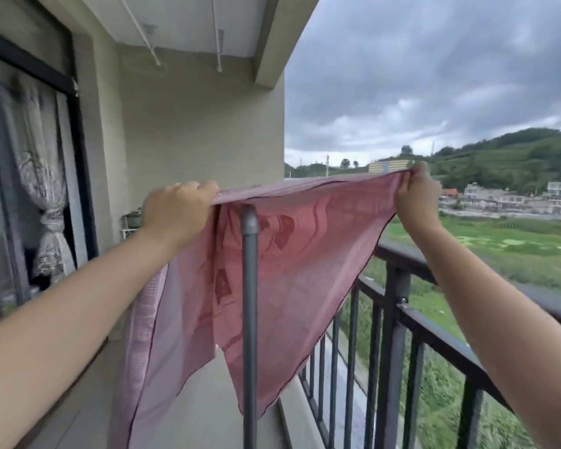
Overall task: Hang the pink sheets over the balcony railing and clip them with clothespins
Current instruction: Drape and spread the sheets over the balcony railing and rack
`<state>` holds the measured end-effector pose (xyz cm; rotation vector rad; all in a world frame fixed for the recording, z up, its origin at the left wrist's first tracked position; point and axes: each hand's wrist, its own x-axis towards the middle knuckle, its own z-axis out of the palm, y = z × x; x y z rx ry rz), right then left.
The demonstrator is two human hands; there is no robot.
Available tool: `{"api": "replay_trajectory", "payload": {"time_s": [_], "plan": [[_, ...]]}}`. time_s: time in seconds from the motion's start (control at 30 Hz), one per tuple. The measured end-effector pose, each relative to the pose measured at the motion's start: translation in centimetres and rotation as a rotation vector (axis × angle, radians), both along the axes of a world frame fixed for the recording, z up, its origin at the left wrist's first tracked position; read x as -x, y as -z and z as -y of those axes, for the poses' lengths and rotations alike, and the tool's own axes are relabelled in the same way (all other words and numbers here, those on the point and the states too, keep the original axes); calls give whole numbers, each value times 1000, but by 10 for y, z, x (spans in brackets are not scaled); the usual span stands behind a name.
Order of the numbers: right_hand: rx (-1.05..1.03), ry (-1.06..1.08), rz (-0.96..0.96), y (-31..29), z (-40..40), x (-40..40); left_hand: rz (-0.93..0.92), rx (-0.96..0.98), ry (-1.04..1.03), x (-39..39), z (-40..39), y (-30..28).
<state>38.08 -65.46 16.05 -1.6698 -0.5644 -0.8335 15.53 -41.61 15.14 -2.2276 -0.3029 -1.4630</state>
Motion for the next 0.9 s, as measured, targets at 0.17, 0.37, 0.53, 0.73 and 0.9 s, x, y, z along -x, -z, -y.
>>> {"api": "replay_trajectory", "payload": {"time_s": [0.17,0.37,0.53,0.73,0.9], "plan": [[-140,194,343,-32,59,-7,97,-141,77,-14,39,-30],[1149,97,102,23,43,-5,-38,71,-132,-1,6,-1],[1142,276,-25,39,16,-18,-90,120,-174,6,-1,-5],[1250,94,32,62,-14,0,-154,96,-268,38,-33,41],[1235,-133,48,125,-45,40,-344,354,-384,39,-40,96]]}}
